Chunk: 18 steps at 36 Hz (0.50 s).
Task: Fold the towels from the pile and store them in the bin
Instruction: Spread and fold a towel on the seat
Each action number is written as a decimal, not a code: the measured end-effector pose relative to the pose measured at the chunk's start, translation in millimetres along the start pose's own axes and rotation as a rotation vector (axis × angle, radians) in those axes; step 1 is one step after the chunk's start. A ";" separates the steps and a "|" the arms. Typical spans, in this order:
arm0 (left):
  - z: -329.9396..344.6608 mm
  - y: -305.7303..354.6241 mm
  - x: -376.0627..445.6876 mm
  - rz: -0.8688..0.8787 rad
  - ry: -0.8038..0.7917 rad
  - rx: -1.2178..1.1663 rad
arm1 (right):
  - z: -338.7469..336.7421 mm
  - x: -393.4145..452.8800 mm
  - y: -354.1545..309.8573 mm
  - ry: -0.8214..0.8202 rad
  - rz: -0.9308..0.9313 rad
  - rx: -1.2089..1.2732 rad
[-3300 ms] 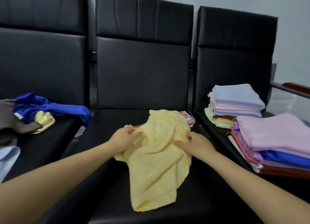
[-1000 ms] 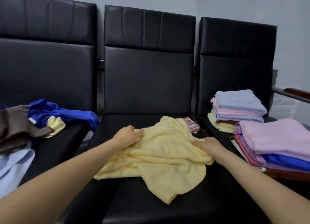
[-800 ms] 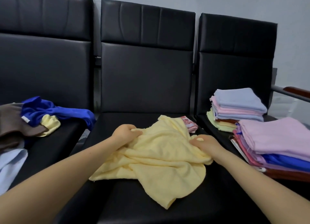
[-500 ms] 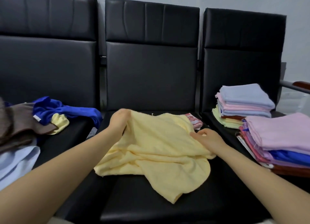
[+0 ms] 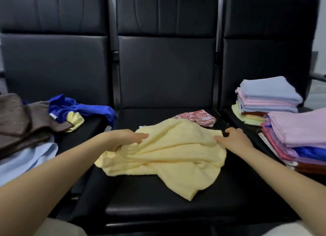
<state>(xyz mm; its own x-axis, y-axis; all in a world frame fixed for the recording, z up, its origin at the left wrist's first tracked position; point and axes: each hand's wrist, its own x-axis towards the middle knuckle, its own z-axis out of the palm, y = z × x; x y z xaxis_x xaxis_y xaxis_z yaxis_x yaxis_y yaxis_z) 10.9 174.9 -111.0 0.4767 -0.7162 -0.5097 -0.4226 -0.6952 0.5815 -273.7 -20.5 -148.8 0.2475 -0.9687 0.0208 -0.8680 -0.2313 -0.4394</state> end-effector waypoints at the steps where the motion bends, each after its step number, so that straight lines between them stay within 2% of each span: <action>1: 0.6 4.4 -1.7 0.027 0.039 0.075 | -1.4 0.1 1.2 -0.006 0.016 0.004; 3: 3.5 8.6 3.4 0.105 0.141 0.159 | -2.5 0.7 2.6 -0.020 0.016 0.028; 6: 7.3 12.6 22.3 0.242 0.385 0.242 | 0.2 3.7 2.9 -0.017 -0.021 0.104; 8: 8.8 16.5 31.1 0.236 0.473 0.214 | 1.5 3.8 0.9 -0.039 -0.019 0.128; 11: 9.9 20.9 47.4 0.185 0.396 0.216 | 2.9 4.0 -2.9 -0.095 0.007 0.165; 15: 4.8 21.4 59.5 0.286 0.338 0.258 | 7.5 7.8 -3.7 -0.086 -0.020 0.113; 16: 2.5 21.0 59.4 0.333 0.338 0.267 | 8.2 9.4 -4.0 -0.064 -0.051 0.144; 18: -1.3 19.4 53.8 0.419 0.318 0.302 | 6.5 10.8 -6.2 -0.028 -0.082 0.362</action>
<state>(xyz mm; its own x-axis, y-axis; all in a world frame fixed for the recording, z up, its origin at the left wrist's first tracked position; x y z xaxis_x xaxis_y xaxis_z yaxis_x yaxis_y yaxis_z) 29.3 122.9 -126.2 0.4093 -0.9117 -0.0350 -0.8022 -0.3779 0.4622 -262.9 -29.0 -151.7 0.3257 -0.9443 0.0464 -0.6379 -0.2557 -0.7265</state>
